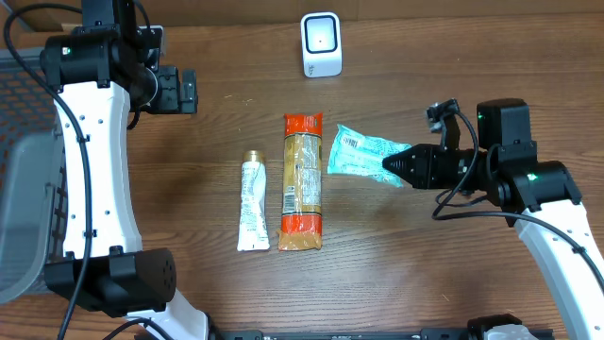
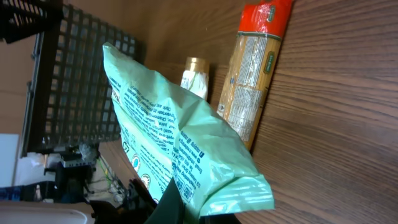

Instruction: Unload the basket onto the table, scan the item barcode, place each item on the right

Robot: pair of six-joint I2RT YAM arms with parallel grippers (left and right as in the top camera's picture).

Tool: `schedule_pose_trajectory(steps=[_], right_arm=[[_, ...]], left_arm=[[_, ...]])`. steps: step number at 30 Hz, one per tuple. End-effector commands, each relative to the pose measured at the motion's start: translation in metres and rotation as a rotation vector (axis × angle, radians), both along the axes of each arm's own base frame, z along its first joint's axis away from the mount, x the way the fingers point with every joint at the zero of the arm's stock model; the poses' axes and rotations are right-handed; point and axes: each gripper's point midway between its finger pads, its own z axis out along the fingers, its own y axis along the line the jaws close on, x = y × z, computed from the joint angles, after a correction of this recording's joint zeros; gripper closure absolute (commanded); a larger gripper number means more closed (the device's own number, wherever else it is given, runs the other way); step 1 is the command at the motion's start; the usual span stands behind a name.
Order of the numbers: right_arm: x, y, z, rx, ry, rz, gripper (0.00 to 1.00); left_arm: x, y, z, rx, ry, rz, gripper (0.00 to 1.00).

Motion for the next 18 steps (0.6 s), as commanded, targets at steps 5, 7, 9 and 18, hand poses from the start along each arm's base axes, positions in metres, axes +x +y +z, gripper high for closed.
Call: schedule_pose_trajectory(steps=[5, 7, 9, 18], right_arm=[[0.004, 0.001, 0.013, 0.030, 0.012, -0.034, 0.96], [0.004, 0.001, 0.013, 0.030, 0.013, -0.034, 0.96], [0.004, 0.001, 0.013, 0.030, 0.013, -0.034, 0.96], [0.018, -0.004, 0.018, -0.034, -0.033, -0.074, 0.97]], left_arm=[[0.002, -0.002, -0.005, 0.010, 0.015, -0.022, 0.00], [0.002, -0.002, -0.005, 0.010, 0.015, -0.022, 0.00], [0.002, -0.002, -0.005, 0.010, 0.015, -0.022, 0.00], [0.002, -0.002, -0.005, 0.010, 0.015, -0.022, 0.00]])
